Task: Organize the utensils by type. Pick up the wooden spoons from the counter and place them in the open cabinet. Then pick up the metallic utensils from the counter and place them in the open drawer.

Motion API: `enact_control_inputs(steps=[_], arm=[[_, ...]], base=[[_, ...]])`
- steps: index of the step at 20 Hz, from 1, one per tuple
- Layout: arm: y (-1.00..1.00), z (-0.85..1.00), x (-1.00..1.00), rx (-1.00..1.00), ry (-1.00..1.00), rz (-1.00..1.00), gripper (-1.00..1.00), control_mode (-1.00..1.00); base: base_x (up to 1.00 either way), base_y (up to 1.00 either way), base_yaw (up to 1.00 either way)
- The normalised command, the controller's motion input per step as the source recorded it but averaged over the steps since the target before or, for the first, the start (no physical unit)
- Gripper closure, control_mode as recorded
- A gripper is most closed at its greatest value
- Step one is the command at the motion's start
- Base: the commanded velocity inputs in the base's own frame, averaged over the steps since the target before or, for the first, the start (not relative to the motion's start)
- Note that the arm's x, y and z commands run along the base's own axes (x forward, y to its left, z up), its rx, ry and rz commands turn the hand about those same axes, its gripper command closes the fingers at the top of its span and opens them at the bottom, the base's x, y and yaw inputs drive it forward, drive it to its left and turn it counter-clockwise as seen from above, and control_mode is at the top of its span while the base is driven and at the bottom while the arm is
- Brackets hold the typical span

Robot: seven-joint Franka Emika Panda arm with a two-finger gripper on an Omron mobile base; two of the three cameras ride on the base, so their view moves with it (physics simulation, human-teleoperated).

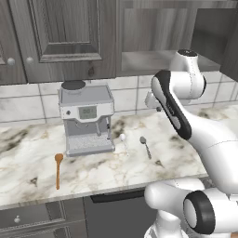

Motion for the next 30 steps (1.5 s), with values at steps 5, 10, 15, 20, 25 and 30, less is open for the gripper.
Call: enact_control_inputs(steps=[5, 10, 15, 20, 25, 30], arm=[[-0.05, -0.04, -0.09, 0.0, 0.01, 0.0, -1.0, -1.0], [-0.54, -0.1, -0.11, 0.01, 0.02, -0.03, -1.0, -1.0], [-0.74, -0.3, 0.0, 0.01, 0.02, -0.01, -1.0, -1.0], [-0.39, -0.57, 0.0, -0.09, 0.01, -0.02, -1.0, -1.0], [-0.62, -0.43, 0.0, 0.0, 0.0, 0.0, -1.0, -1.0], [-0.68, -0.36, 0.01, 0.0, 0.05, 0.0, -1.0, -1.0]], base=[[0.0, 0.0, 0.0], [0.0, 0.0, 0.0], [0.0, 0.0, 0.0], [0.0, 0.0, 0.0], [0.0, 0.0, 0.0], [0.0, 0.0, 0.0]])
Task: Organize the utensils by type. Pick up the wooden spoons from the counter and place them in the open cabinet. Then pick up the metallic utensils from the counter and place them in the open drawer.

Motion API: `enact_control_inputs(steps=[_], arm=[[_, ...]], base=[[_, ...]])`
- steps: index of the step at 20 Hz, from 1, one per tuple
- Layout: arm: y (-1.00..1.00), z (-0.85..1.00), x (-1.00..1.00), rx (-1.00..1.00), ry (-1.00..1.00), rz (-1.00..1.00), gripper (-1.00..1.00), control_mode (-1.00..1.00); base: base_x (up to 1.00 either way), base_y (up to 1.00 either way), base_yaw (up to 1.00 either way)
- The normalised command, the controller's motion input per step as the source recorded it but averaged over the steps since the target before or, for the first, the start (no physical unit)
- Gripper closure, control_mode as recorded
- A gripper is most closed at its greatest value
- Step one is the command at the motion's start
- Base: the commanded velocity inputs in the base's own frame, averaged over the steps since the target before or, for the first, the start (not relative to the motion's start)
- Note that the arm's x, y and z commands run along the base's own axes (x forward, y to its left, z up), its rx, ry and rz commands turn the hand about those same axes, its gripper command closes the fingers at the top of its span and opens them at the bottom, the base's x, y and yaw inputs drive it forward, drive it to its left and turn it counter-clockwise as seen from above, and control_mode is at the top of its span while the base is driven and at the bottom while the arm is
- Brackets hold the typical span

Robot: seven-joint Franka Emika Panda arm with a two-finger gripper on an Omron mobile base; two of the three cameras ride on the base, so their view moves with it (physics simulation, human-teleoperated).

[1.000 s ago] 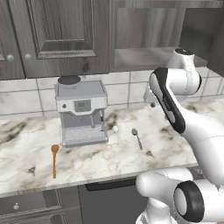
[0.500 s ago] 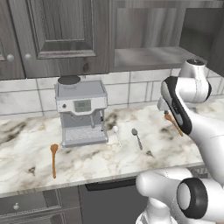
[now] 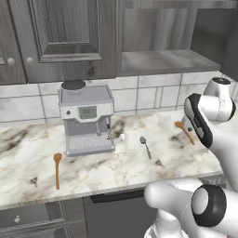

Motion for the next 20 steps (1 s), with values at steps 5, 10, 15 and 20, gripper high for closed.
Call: enact_control_inputs(steps=[5, 10, 15, 20], arm=[[-0.5, -0.37, 0.27, 0.0, 0.08, 0.0, -1.0, -1.0], [-0.47, -0.4, 0.4, 0.0, 0.03, 0.0, -1.0, -1.0], [-0.24, -0.32, 0.33, 0.0, 0.03, 0.0, -1.0, -1.0], [0.0, -0.27, 0.27, 0.0, 0.0, 0.0, -1.0, -1.0]], base=[[0.0, 0.0, 0.0], [0.0, 0.0, 0.0], [0.0, 0.0, 0.0], [0.0, 0.0, 0.0]])
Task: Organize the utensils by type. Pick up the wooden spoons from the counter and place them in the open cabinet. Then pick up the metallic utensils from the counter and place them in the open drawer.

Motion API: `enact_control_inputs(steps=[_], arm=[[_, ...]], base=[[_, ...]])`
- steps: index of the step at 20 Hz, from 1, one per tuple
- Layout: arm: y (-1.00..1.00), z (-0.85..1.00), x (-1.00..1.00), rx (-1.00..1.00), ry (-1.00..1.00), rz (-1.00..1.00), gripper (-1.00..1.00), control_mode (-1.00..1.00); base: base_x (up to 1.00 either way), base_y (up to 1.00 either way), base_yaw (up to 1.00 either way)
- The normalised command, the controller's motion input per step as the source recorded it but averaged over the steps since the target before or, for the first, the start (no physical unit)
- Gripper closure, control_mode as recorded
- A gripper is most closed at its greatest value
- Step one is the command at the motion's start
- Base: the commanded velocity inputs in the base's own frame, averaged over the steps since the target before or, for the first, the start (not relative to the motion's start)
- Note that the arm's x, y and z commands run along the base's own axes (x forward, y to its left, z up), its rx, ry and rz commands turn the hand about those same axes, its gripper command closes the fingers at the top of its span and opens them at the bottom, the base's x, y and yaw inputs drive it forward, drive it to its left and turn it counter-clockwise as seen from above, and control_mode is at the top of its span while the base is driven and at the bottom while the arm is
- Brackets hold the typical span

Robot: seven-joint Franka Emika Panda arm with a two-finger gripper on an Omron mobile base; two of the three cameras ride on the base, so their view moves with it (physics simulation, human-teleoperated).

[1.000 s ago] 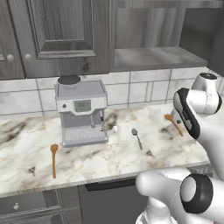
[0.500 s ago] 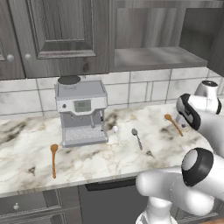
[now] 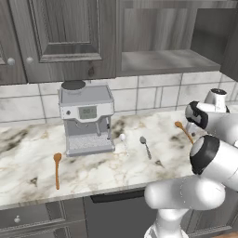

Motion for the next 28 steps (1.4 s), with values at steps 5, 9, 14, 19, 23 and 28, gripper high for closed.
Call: enact_control_inputs(steps=[5, 9, 14, 19, 23, 28], arm=[[0.0, -0.28, 0.43, 0.0, 0.0, 0.0, -1.0, -1.0], [-0.04, -0.33, 0.59, 0.0, 0.0, 0.0, -1.0, -1.0], [-0.12, -0.35, 0.54, 0.0, 0.0, 0.0, -1.0, -1.0], [-0.24, -0.29, 0.28, 0.01, 0.0, 0.0, -1.0, -1.0], [-0.19, -0.23, 0.23, 0.01, 0.0, 0.0, -1.0, -1.0], [-0.02, -0.22, 0.26, 0.0, 0.0, 0.0, -1.0, -1.0]], base=[[0.0, 0.0, 0.0], [0.0, 0.0, 0.0], [0.0, 0.0, 0.0], [0.0, 0.0, 0.0], [0.0, 0.0, 0.0], [0.0, 0.0, 0.0]])
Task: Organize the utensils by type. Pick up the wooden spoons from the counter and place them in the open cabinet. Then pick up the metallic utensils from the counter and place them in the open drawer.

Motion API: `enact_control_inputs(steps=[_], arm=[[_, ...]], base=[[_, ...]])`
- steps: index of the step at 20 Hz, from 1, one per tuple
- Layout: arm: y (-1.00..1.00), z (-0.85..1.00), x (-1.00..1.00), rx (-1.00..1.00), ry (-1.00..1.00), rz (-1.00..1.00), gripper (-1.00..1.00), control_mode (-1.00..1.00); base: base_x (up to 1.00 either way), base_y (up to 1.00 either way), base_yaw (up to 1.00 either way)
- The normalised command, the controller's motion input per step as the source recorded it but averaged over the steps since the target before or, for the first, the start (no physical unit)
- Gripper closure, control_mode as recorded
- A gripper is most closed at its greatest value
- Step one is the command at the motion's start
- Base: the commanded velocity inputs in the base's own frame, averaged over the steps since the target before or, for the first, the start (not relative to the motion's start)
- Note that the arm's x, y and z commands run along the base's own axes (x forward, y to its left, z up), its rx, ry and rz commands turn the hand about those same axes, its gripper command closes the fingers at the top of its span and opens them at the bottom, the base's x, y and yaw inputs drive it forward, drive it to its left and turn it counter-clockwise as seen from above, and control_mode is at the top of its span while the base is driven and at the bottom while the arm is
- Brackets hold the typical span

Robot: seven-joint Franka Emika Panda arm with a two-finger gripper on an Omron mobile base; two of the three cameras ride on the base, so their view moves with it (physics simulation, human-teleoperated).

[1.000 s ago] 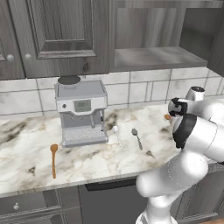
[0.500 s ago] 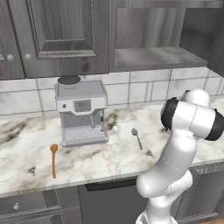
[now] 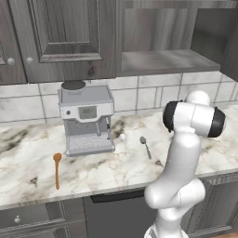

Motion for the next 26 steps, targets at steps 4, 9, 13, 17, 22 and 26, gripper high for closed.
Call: enact_control_inputs(steps=[4, 9, 13, 17, 22, 26], arm=[[-0.03, -0.22, 0.19, 0.0, 0.0, 0.0, -1.0, -1.0], [0.0, -0.25, 0.19, 0.0, 0.0, 0.0, -1.0, -1.0], [0.0, -0.23, 0.19, 0.0, 0.0, 0.0, -1.0, -1.0], [0.0, -0.03, 0.04, 0.0, 0.0, 0.0, 1.0, -1.0], [0.0, 0.0, 0.0, 0.0, 0.0, 0.0, 1.0, -1.0], [0.0, 0.0, 0.0, 0.0, 0.0, 0.0, 1.0, -1.0]], base=[[0.0, 0.0, 0.0], [0.0, 0.0, 0.0], [0.0, 0.0, 0.0], [0.0, 0.0, 0.0], [0.0, 0.0, 0.0], [0.0, 0.0, 0.0]])
